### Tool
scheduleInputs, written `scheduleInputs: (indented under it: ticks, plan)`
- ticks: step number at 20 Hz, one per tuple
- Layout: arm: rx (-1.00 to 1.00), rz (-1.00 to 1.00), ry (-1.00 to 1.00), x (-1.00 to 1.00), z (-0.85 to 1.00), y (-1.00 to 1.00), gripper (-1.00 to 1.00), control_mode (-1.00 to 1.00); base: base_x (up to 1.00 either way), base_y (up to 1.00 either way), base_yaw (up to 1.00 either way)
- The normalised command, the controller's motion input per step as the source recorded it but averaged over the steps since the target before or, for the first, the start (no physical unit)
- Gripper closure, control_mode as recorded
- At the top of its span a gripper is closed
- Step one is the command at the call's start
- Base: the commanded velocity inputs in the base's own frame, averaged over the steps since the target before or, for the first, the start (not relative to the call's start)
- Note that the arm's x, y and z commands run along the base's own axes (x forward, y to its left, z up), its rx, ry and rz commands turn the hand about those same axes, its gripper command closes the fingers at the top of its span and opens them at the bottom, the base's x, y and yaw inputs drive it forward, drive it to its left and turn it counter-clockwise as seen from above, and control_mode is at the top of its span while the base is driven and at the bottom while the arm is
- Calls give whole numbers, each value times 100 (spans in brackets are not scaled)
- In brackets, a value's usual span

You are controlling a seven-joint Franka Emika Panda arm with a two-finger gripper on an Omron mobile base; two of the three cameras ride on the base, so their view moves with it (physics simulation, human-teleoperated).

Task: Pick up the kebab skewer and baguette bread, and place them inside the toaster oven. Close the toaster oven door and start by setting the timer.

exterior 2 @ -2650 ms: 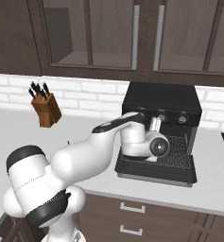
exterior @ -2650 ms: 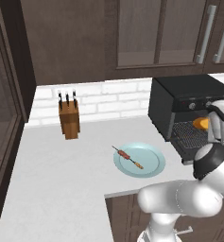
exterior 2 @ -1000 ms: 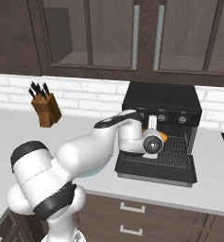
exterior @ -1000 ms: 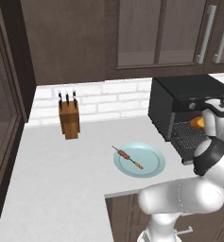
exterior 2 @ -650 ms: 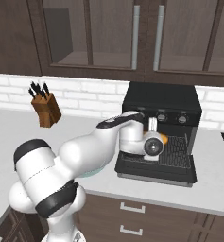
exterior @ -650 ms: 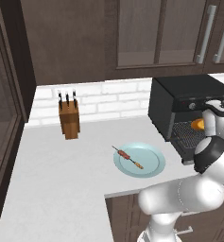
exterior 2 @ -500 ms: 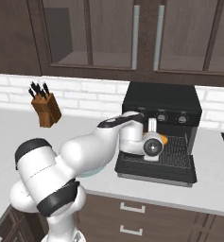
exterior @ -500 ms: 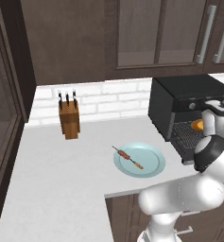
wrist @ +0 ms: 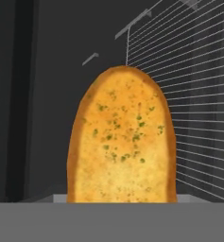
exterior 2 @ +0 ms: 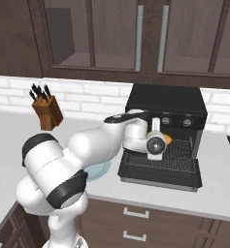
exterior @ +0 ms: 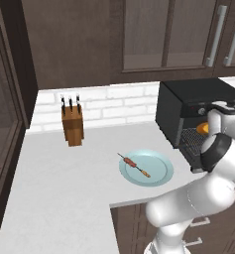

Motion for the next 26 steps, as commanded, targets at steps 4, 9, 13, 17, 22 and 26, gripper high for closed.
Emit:
scheduleInputs:
  ticks: [4, 9, 13, 17, 22, 26]
  plan:
    - [0, 0, 0, 17, 0, 0, 100, -100, 0, 0, 0]
    - [0, 0, 0, 14, -4, 0, 100, -100, 0, 0, 0]
    - [0, 0, 0, 5, -21, 0, 100, -100, 0, 0, 0]
    - [0, 0, 0, 10, -18, 0, 100, -100, 0, 0, 0]
    - [0, 0, 0, 14, -14, 0, -100, -100, 0, 0, 0]
    - [0, 0, 0, 8, -2, 0, -100, -100, 0, 0, 0]
